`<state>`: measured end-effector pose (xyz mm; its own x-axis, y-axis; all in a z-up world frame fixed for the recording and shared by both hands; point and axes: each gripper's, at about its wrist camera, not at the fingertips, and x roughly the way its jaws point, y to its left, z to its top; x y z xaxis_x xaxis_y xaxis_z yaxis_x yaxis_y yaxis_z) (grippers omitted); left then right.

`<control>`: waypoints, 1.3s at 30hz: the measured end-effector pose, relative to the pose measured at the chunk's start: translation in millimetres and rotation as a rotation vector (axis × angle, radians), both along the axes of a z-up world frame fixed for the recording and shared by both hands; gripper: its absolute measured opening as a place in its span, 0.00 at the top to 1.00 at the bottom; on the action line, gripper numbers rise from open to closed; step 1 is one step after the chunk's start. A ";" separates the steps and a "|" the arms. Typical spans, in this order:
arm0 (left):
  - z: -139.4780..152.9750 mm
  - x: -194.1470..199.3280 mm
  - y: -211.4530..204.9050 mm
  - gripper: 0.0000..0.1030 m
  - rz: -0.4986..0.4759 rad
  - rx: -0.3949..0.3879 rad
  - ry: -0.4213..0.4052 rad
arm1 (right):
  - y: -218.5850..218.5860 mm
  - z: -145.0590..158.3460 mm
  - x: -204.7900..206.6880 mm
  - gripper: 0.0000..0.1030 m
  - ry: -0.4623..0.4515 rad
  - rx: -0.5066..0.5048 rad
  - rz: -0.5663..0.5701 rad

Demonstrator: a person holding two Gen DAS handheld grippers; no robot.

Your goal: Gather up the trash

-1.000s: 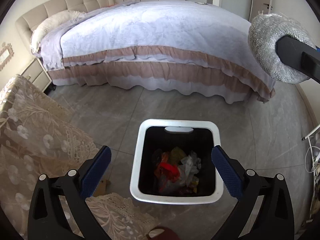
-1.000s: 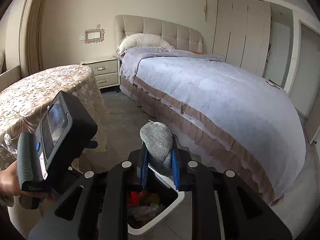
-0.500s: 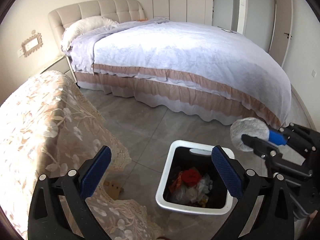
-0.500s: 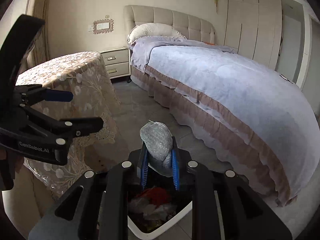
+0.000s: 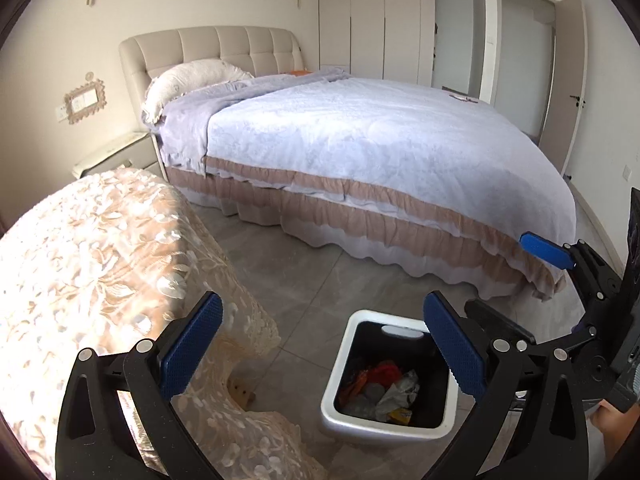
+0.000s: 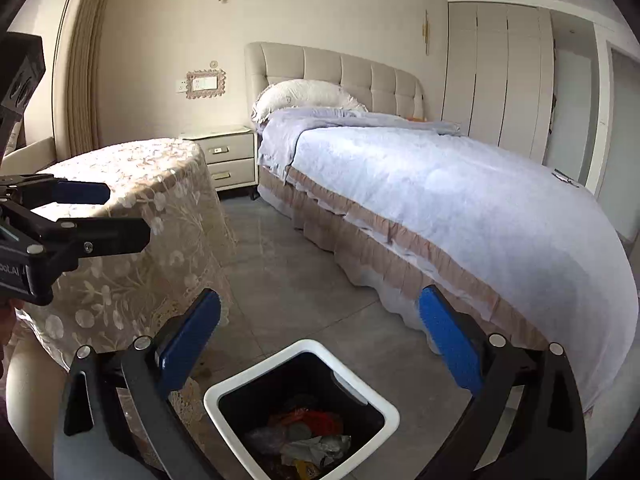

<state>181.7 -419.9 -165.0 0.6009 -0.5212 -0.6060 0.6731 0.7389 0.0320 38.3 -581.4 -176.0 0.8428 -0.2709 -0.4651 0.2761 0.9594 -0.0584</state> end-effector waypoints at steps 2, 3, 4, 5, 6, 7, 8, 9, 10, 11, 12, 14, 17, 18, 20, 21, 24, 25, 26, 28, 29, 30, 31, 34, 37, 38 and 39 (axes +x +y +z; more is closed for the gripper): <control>15.1 -5.4 13.1 0.04 0.010 -0.015 -0.025 | 8.0 21.2 -4.7 0.04 -0.050 -0.015 0.013; 22.9 -8.0 21.0 0.04 0.015 -0.023 -0.038 | 14.2 31.8 -6.4 0.04 -0.074 -0.029 0.021; 31.1 -10.4 29.1 0.04 0.022 -0.027 -0.053 | 21.3 42.4 -7.3 0.04 -0.095 -0.042 0.032; 39.0 -13.4 37.8 0.04 0.034 -0.025 -0.075 | 29.2 52.1 -7.9 0.04 -0.117 -0.052 0.049; 48.7 -14.8 44.0 0.04 0.049 -0.014 -0.104 | 37.7 61.9 -8.3 0.04 -0.140 -0.064 0.065; 56.9 -19.3 52.7 0.04 0.073 0.006 -0.143 | 47.3 71.2 -8.1 0.04 -0.164 -0.078 0.082; 64.0 -24.0 61.4 0.04 0.100 0.023 -0.185 | 57.3 80.3 -9.0 0.04 -0.192 -0.092 0.105; 71.3 -28.9 70.8 0.04 0.126 0.031 -0.216 | 67.8 88.8 -9.0 0.04 -0.218 -0.105 0.125; 78.2 -33.0 81.6 0.04 0.151 0.027 -0.236 | 78.6 96.1 -8.5 0.04 -0.243 -0.120 0.139; 84.9 -36.6 93.2 0.04 0.171 0.012 -0.245 | 89.5 102.7 -7.6 0.04 -0.265 -0.134 0.154; 92.0 -38.6 106.1 0.05 0.197 -0.002 -0.248 | 100.5 108.6 -5.8 0.04 -0.279 -0.143 0.169; 102.1 -43.7 131.6 0.05 0.259 -0.009 -0.259 | 118.9 118.1 -1.2 0.04 -0.294 -0.135 0.204; 113.3 -56.2 172.4 0.05 0.341 -0.003 -0.297 | 146.5 125.7 7.3 0.04 -0.296 -0.126 0.258; 116.2 -58.4 186.4 0.05 0.364 0.010 -0.300 | 155.9 127.0 10.1 0.04 -0.294 -0.126 0.271; 120.3 -63.3 211.1 0.05 0.399 0.037 -0.298 | 175.4 130.1 14.6 0.04 -0.291 -0.114 0.305; 123.2 -65.9 224.1 0.05 0.420 0.042 -0.300 | 185.3 131.2 16.5 0.04 -0.290 -0.107 0.322; 130.0 -72.1 259.5 0.05 0.455 0.038 -0.287 | 221.9 136.2 24.2 0.04 -0.278 -0.078 0.389; 132.5 -75.7 269.8 0.05 0.460 0.030 -0.291 | 233.0 138.7 25.9 0.04 -0.275 -0.064 0.411; 134.9 -79.2 280.0 0.05 0.471 0.025 -0.296 | 243.3 140.3 26.4 0.04 -0.271 -0.051 0.432; 139.0 -84.9 299.0 0.05 0.495 0.021 -0.306 | 264.2 144.5 26.0 0.04 -0.270 -0.037 0.451; 141.5 -88.3 309.3 0.05 0.510 0.011 -0.310 | 273.7 147.2 24.6 0.04 -0.273 -0.034 0.458; 143.5 -91.4 320.5 0.05 0.515 -0.001 -0.307 | 283.3 150.3 23.2 0.04 -0.278 -0.034 0.464; 144.4 -95.0 333.1 0.05 0.516 -0.012 -0.302 | 291.8 152.5 22.1 0.04 -0.282 -0.037 0.471; 143.6 -101.9 360.9 0.05 0.532 -0.029 -0.285 | 314.2 155.9 20.6 0.04 -0.293 -0.048 0.485; 142.9 -109.5 382.7 0.05 0.558 -0.030 -0.292 | 333.7 156.8 22.7 0.04 -0.288 -0.046 0.495; 143.3 -111.5 388.8 0.05 0.564 -0.031 -0.296 | 339.7 156.8 23.7 0.04 -0.287 -0.052 0.497; 142.7 -112.4 395.2 0.05 0.565 -0.032 -0.298 | 345.9 156.7 24.9 0.04 -0.283 -0.060 0.504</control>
